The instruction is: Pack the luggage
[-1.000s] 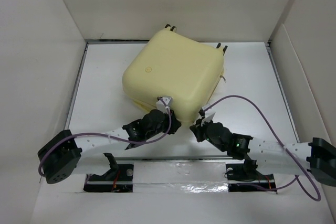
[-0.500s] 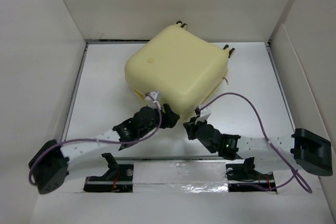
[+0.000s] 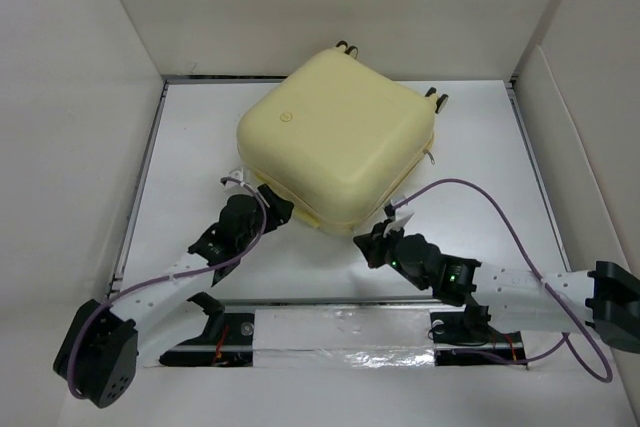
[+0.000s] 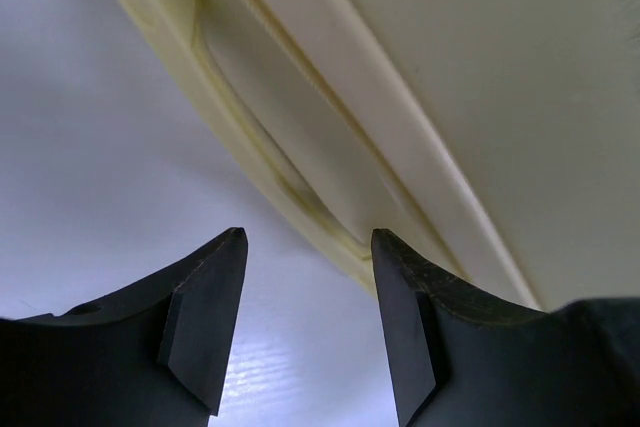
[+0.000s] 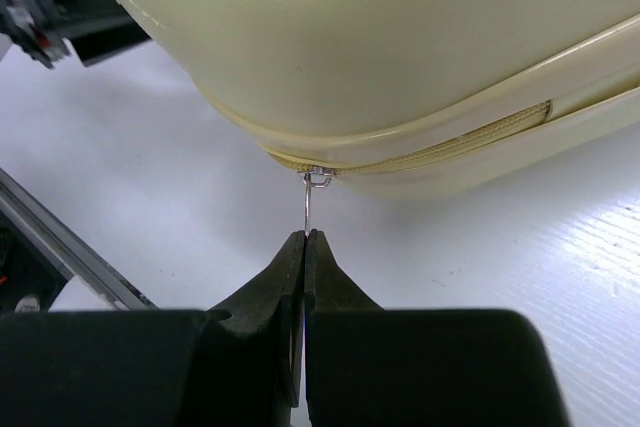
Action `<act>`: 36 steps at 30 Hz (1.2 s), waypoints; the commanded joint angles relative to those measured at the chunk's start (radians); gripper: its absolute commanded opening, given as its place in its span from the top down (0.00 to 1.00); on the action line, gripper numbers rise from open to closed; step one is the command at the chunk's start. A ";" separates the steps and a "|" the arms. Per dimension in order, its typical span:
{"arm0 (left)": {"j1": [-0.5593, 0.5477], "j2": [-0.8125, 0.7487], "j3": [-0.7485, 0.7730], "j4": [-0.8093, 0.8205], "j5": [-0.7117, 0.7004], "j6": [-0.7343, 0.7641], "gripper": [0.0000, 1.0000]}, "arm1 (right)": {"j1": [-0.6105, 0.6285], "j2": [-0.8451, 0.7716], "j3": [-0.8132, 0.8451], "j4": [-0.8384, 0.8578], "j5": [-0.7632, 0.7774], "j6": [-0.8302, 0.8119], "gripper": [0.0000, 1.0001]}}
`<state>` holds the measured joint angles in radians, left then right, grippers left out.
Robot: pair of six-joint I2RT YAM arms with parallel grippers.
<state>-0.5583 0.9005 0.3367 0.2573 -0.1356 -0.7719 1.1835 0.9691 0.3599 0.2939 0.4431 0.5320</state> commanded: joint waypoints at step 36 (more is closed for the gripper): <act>-0.021 0.230 -0.119 0.447 -0.070 -0.036 1.00 | 0.006 -0.010 -0.030 0.191 -0.160 -0.018 1.00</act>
<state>-0.5781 1.1358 0.2314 0.6556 -0.2173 -0.8551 1.2583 1.0813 0.3885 0.4313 0.3305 0.4656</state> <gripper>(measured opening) 0.207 0.020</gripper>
